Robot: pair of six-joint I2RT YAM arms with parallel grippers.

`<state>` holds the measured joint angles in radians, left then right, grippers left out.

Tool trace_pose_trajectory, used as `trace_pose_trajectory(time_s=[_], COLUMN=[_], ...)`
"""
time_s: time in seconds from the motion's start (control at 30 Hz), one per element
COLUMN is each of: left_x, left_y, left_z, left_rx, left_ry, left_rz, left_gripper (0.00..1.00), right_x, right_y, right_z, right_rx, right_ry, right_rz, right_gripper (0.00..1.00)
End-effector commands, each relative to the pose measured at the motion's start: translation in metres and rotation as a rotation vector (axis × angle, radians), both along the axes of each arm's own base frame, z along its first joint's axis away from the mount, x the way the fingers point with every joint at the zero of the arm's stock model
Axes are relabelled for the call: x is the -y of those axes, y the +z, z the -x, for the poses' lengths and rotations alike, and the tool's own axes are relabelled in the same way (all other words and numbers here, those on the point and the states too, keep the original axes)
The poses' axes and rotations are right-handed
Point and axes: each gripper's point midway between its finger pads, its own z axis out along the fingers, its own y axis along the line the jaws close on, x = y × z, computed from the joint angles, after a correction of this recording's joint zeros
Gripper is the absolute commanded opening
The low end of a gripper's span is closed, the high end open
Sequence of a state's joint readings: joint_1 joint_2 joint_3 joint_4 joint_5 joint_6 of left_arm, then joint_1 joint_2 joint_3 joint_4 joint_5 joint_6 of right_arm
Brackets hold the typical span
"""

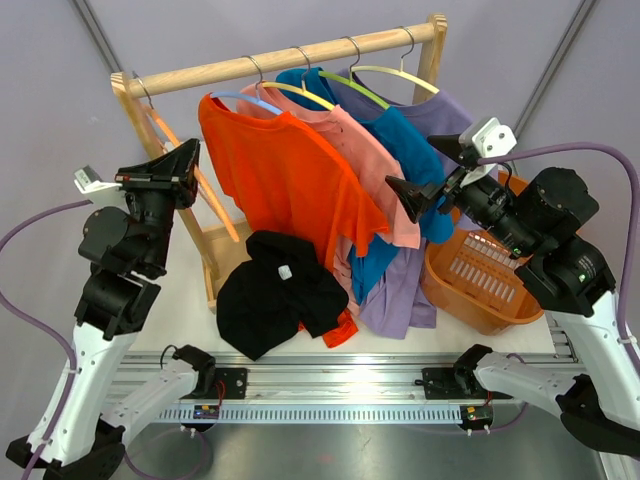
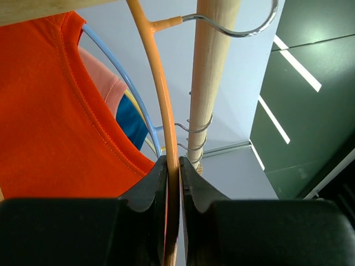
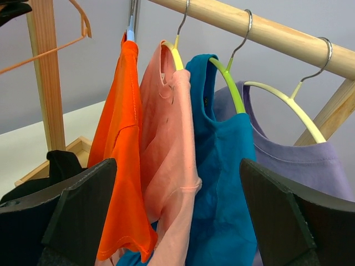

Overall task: Remove the t-shirt from the hanger
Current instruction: Hang the hanger back to the clothesline with the left arm

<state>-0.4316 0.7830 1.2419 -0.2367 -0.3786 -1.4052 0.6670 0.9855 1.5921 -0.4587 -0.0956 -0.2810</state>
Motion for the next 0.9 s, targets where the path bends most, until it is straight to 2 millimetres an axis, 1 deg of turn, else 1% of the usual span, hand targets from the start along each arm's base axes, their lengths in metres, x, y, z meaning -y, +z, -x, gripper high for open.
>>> trace_pose_trajectory(time_s=[0.0, 0.03, 0.1, 0.13, 0.23, 0.27, 0.33, 0.37, 0.4, 0.43, 0.47, 0.5, 0.53, 0.57, 0.6, 0.63, 0.67, 0.7, 0.73, 0.77, 0.8, 0.83, 0.87], left_x=[-0.004, -0.004, 0.000, 0.001, 0.003, 0.003, 0.003, 0.003, 0.003, 0.004, 0.003, 0.003, 0.002, 0.000, -0.002, -0.002, -0.004, -0.006, -0.007, -0.008, -0.012, -0.014, -0.017], left_y=[0.015, 0.015, 0.016, 0.017, 0.020, 0.020, 0.020, 0.020, 0.020, 0.015, 0.015, 0.013, 0.007, 0.006, 0.002, -0.006, -0.009, -0.014, -0.022, -0.027, -0.030, -0.040, -0.041], left_z=[0.014, 0.014, 0.014, 0.015, 0.017, 0.018, 0.021, 0.023, 0.025, 0.026, 0.031, 0.034, 0.036, 0.043, 0.046, 0.048, 0.055, 0.057, 0.061, 0.064, 0.070, 0.073, 0.077], left_rx=[0.057, 0.057, 0.063, 0.067, 0.078, 0.079, 0.079, 0.079, 0.079, 0.065, 0.066, 0.064, 0.043, 0.047, 0.043, 0.015, 0.010, 0.003, -0.027, -0.042, -0.041, -0.071, -0.076], left_ry=[-0.017, -0.020, -0.036, -0.044, -0.055, -0.056, -0.062, -0.065, -0.065, -0.074, -0.076, -0.075, -0.080, -0.079, -0.076, -0.080, -0.081, -0.077, -0.080, -0.079, -0.074, -0.072, -0.066], left_rz=[0.054, 0.053, 0.045, 0.041, 0.026, 0.021, 0.008, 0.001, -0.017, -0.037, -0.049, -0.072, -0.093, -0.105, -0.135, -0.167, -0.185, -0.223, -0.256, -0.279, -0.316, -0.346, -0.362], left_gripper=[0.18, 0.26, 0.32, 0.40, 0.53, 0.60, 0.68, 0.75, 0.79, 0.82, 0.86, 0.91, 0.94, 0.96, 0.99, 0.99, 0.99, 0.99, 0.99, 0.99, 0.99, 0.99, 0.99], right_x=[-0.004, -0.005, -0.007, -0.009, -0.016, -0.017, -0.024, -0.027, -0.033, -0.036, -0.040, -0.048, -0.050, -0.054, -0.061, -0.062, -0.069, -0.072, -0.073, -0.080, -0.084, -0.087, -0.094], right_y=[0.012, 0.012, 0.011, 0.008, 0.000, -0.001, -0.011, -0.015, -0.020, -0.031, -0.037, -0.044, -0.060, -0.069, -0.077, -0.089, -0.099, -0.104, -0.114, -0.122, -0.126, -0.130, -0.140], right_z=[0.002, 0.001, 0.004, 0.006, 0.016, 0.019, 0.030, 0.033, 0.043, 0.048, 0.055, 0.070, 0.080, 0.088, 0.103, 0.110, 0.115, 0.118, 0.120, 0.114, 0.112, 0.110, 0.100], right_rx=[0.032, 0.032, 0.034, 0.033, 0.053, 0.067, 0.060, 0.072, 0.077, 0.070, 0.069, 0.068, 0.055, 0.045, 0.029, -0.015, -0.059, -0.074, -0.099, -0.138, -0.151, -0.162, -0.185], right_ry=[0.022, 0.023, 0.045, 0.060, 0.128, 0.147, 0.220, 0.249, 0.318, 0.360, 0.409, 0.518, 0.585, 0.653, 0.769, 0.826, 0.906, 0.947, 0.978, 0.999, 1.004, 1.006, 0.981], right_rz=[-0.038, -0.036, -0.026, -0.010, 0.037, 0.051, 0.093, 0.124, 0.149, 0.199, 0.225, 0.250, 0.306, 0.330, 0.338, 0.357, 0.356, 0.363, 0.386, 0.392, 0.403, 0.417, 0.448], right_gripper=[0.99, 0.99, 0.99, 0.99, 1.00, 0.99, 0.99, 0.99, 0.99, 0.99, 0.99, 1.00, 0.99, 1.00, 0.99, 0.99, 1.00, 1.00, 1.00, 1.00, 0.99, 1.00, 0.99])
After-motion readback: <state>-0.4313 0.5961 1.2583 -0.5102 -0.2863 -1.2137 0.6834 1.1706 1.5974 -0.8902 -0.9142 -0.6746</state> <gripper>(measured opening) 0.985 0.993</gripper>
